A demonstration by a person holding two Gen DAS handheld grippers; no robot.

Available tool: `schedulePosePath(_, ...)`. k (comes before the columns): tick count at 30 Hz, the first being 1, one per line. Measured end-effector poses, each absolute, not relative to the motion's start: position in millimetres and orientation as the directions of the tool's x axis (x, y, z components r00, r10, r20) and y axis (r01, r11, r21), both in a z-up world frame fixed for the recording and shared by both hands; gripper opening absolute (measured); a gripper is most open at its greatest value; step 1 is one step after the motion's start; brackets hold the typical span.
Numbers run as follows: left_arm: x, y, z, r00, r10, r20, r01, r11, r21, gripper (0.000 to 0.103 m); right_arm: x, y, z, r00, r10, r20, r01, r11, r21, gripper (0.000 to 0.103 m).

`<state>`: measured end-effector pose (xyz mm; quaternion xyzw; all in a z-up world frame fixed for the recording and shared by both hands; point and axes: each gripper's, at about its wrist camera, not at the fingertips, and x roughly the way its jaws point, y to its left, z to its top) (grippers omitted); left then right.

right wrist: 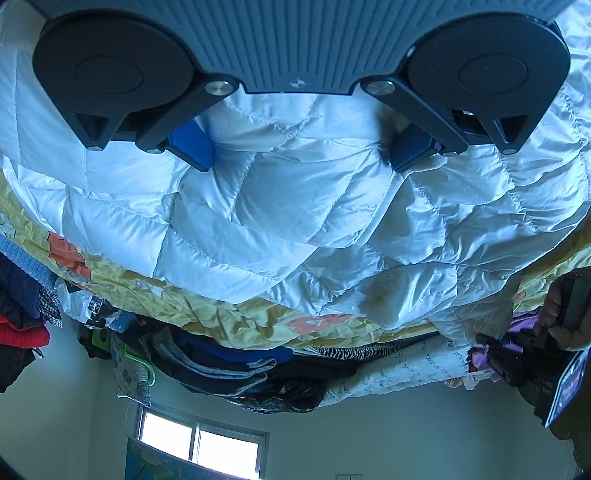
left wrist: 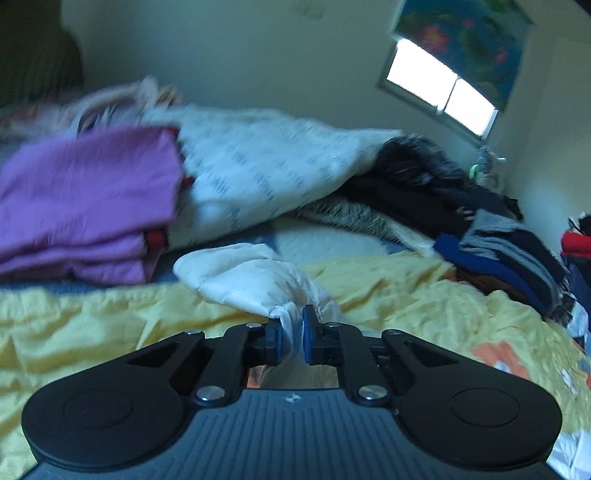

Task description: Fold small clothes

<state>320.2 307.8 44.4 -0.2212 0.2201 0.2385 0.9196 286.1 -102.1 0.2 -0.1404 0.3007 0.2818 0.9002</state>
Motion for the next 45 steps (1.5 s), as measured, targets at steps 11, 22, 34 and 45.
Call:
schedulePosePath(11,253,104,87,0.957,0.201,-0.209,-0.165,0.97,0.179,0.01,288,-103,1,0.656,0.433,-0.618,-0.59,0.805,-0.061,0.103)
schedulePosePath(22,253,79,20,0.875,0.104,-0.472,-0.085,0.995,0.061,0.011,290,-110,2,0.648,0.461,-0.607,-0.588,0.809,-0.013,0.103)
schedulePosePath(34,254,80,14,0.874,0.073,-0.48,-0.082,0.997,0.002,0.011,324,-146,60,0.56,0.65,-0.514,-0.44,0.759,0.481,0.103)
schedulePosePath(45,252,86,15,0.879,0.05,-0.474,-0.074,0.997,-0.03,0.011,397,-109,15,0.231,0.823,-0.519,-0.028,0.538,0.842,0.051)
